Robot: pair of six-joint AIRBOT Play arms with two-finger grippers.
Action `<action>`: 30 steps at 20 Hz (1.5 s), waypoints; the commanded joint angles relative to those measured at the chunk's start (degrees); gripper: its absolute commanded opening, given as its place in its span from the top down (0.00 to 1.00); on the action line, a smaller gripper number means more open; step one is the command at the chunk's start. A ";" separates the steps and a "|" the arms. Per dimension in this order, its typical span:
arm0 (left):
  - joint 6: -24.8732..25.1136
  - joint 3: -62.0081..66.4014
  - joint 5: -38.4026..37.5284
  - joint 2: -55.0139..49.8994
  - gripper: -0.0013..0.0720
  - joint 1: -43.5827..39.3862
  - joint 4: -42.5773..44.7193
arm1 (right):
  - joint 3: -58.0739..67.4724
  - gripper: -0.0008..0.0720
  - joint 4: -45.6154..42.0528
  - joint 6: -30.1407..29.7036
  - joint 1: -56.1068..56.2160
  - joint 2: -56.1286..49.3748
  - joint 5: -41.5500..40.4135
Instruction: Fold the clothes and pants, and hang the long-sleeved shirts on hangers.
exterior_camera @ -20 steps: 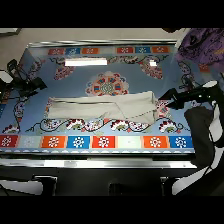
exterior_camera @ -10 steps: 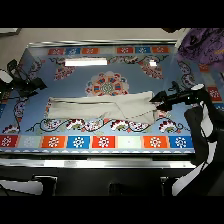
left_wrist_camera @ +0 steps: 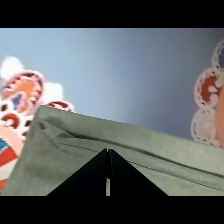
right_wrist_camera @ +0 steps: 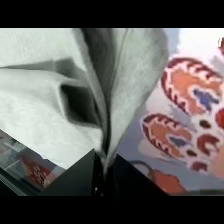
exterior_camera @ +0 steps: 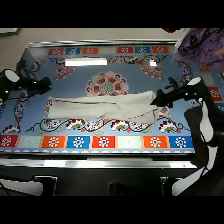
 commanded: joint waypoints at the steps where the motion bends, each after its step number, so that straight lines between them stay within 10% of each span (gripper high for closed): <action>1: 0.44 0.04 0.15 -3.06 0.96 -7.02 -7.30 | 1.33 0.94 -8.11 7.06 0.15 9.18 1.38; 11: 2.93 13.05 13.33 -22.97 0.96 -38.80 -31.93 | 25.40 0.94 -22.03 16.28 0.15 17.66 16.48; 16: -7.39 32.98 15.15 -36.96 0.96 -48.13 -34.14 | 26.60 0.94 -22.01 17.86 0.15 19.45 19.56; 24: -7.69 30.49 26.53 -39.56 0.96 -54.12 -48.28 | 26.60 0.94 -21.75 21.20 0.15 24.39 16.94; 30: -5.68 29.66 13.49 -34.67 0.97 -45.24 -40.79 | 26.18 0.94 -13.94 20.76 1.36 23.39 13.44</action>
